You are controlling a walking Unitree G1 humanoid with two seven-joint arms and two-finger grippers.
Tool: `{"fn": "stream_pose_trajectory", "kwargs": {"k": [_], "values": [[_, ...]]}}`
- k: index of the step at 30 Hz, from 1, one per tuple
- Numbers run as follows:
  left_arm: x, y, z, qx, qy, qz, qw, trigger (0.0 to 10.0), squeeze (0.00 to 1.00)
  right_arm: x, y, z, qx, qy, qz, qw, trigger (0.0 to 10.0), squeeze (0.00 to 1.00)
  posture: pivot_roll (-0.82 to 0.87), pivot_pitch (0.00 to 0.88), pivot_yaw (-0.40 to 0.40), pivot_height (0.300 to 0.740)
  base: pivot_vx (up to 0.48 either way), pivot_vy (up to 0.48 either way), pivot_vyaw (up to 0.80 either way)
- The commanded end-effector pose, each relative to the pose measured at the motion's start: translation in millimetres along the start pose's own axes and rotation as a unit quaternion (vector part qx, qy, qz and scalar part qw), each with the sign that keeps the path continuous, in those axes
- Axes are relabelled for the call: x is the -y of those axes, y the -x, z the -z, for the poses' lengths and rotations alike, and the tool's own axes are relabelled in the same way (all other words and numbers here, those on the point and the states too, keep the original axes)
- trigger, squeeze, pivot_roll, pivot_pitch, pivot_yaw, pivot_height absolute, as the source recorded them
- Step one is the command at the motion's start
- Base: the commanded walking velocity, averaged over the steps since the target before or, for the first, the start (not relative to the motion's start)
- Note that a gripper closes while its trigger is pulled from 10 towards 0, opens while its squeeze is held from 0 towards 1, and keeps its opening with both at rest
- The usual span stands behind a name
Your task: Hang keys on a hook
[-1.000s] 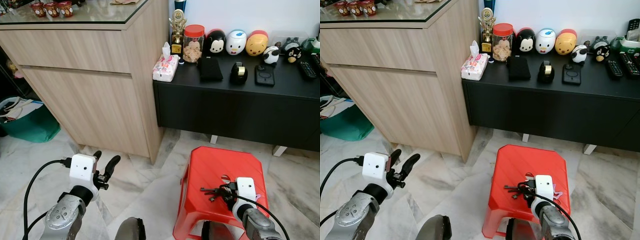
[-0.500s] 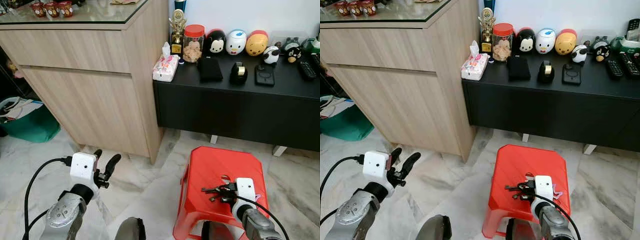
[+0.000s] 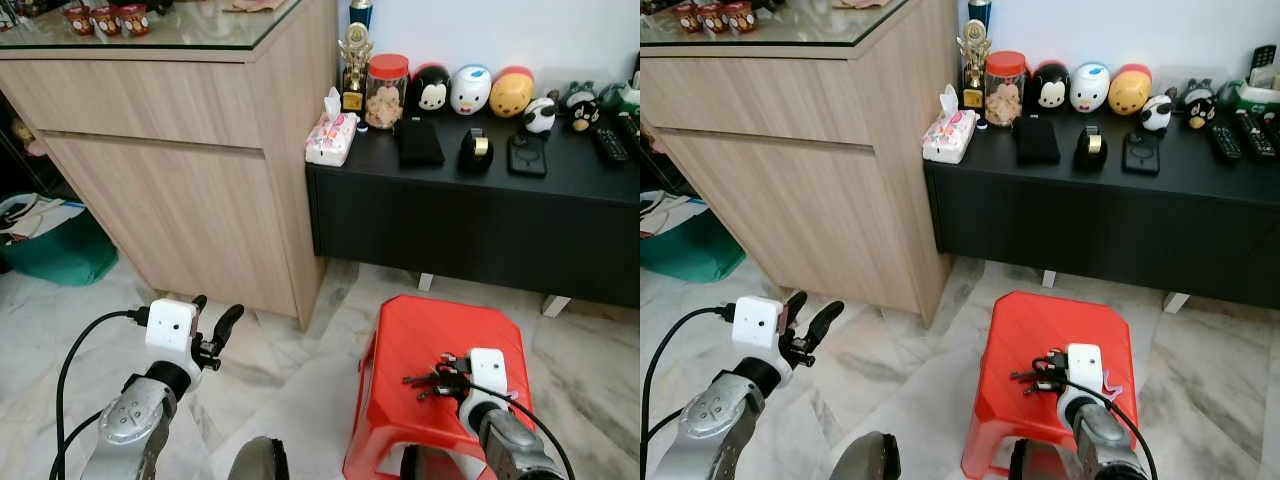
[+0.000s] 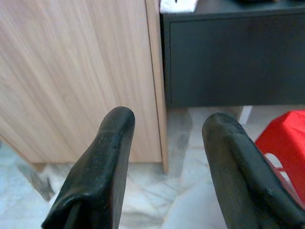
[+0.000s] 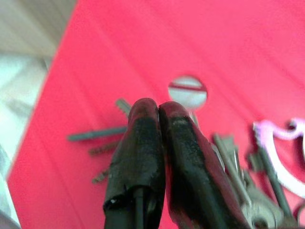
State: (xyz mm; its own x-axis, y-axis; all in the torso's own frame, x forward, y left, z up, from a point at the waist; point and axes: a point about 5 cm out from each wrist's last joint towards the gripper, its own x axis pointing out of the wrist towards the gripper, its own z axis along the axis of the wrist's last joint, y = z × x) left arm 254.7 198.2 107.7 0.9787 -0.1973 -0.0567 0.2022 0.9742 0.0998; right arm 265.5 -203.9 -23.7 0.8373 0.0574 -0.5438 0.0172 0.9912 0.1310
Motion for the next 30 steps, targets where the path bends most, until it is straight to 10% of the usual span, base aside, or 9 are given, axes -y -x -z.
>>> {"fn": "stream_pose_trajectory", "kwargs": {"k": [1, 20, 21, 22, 23, 30], "values": [[-4.1, -2.7, 6, -0.007, -0.008, -0.012, 1.000, 10.0, 0.00, -3.3, -4.4, -22, 0.059, -0.020, 0.003, 0.998, 0.0, 0.00, 0.12, 0.000, 0.017, 0.626, 0.000, 0.000, 0.00], [-17.4, 3.7, 76, -0.074, 0.049, -0.131, 0.987, 10.0, 0.00, -13.2, 20.0, -94, 0.308, -0.005, 0.005, 0.951, 0.0, 0.00, 0.03, 0.000, -0.072, 0.626, 0.000, 0.000, 0.00], [-17.9, 5.3, 83, -0.085, 0.056, -0.135, 0.986, 10.0, 0.00, -14.5, 22.8, -98, 0.316, 0.003, 0.007, 0.949, 7.6, 0.00, 0.02, 0.000, -0.067, 0.626, 0.000, 0.000, 0.00], [-18.0, 5.8, 86, -0.091, 0.059, -0.137, 0.985, 10.0, 0.00, -15.2, 23.7, -101, 0.320, 0.005, 0.010, 0.947, 7.6, 0.00, 0.02, 0.000, -0.067, 0.626, 0.000, 0.000, 0.00], [-17.6, 7.8, 96, -0.112, 0.063, -0.137, 0.982, 10.0, 0.00, -19.3, 25.9, -106, 0.327, 0.006, 0.010, 0.945, 10.0, 0.00, 0.01, 0.000, -0.067, 0.626, 0.000, 0.000, 0.00], [-14.6, 20.6, 128, -0.180, 0.071, -0.149, 0.970, 10.0, 0.00, -35.4, 31.2, -115, 0.345, 0.000, 0.009, 0.939, 10.0, 0.00, 0.01, 0.000, -0.069, 0.626, 0.000, 0.000, 0.00]]}}
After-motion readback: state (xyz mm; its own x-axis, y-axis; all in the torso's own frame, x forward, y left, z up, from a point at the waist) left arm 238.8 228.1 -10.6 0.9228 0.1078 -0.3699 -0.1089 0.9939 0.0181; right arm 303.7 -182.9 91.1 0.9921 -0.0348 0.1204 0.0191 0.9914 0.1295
